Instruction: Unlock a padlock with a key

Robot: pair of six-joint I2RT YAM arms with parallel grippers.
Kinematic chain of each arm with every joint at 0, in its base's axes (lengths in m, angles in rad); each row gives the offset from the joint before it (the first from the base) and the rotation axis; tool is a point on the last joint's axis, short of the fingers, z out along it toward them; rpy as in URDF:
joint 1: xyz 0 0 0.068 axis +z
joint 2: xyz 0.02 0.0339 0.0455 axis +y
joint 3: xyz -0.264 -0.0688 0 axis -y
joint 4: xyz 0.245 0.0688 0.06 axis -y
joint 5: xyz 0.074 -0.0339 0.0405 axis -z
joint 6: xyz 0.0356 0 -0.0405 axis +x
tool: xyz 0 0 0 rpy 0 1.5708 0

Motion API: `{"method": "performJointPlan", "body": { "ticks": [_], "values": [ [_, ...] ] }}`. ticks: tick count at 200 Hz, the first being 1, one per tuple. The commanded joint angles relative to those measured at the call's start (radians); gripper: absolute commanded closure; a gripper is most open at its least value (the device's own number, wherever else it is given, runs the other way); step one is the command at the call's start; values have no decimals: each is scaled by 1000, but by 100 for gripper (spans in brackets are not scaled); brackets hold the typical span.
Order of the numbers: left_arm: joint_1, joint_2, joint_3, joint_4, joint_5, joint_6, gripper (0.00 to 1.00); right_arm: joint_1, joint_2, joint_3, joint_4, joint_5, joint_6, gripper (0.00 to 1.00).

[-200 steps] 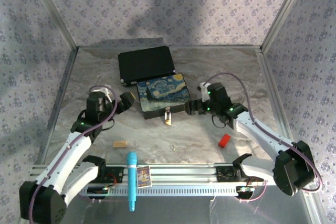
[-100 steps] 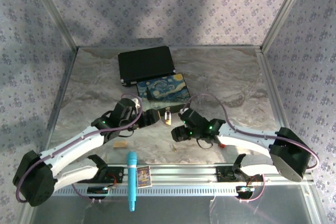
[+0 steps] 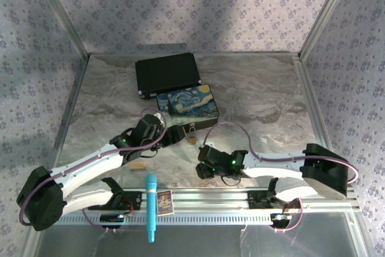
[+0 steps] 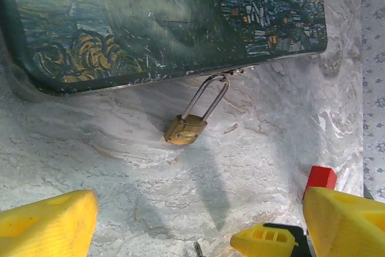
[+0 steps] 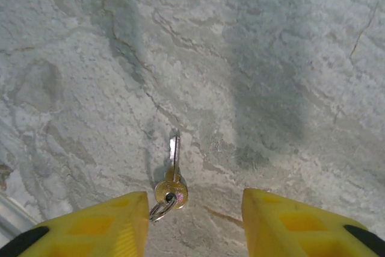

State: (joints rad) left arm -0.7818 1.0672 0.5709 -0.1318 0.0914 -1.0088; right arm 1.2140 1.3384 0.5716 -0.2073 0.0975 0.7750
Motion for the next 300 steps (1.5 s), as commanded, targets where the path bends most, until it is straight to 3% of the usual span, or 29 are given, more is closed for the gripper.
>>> {"method": "performJointPlan", "body": {
  "ticks": [1, 32, 121, 182, 224, 262, 300],
  "values": [
    [-13, 14, 14, -6, -28, -18, 12, 33, 34, 40, -21, 65, 55, 58],
    [-19, 26, 12, 0, -31, -24, 11, 67, 75, 63, -34, 84, 63, 65],
    [-28, 31, 0, -12, -60, -40, 12, 118, 159, 107, -125, 129, 137, 69],
    [-33, 10, -14, -14, -73, -60, 11, 154, 199, 135, -177, 136, 165, 84],
    [-33, 10, -18, -2, -66, -71, 13, 127, 151, 89, -131, 109, 168, 100],
    [-37, 13, -56, 92, -25, -133, 22, 14, 1, -42, 38, 13, 133, 100],
    [-55, 28, -56, 109, -36, -146, 23, -72, -103, -67, -19, -12, 67, 100]
  ]
}}
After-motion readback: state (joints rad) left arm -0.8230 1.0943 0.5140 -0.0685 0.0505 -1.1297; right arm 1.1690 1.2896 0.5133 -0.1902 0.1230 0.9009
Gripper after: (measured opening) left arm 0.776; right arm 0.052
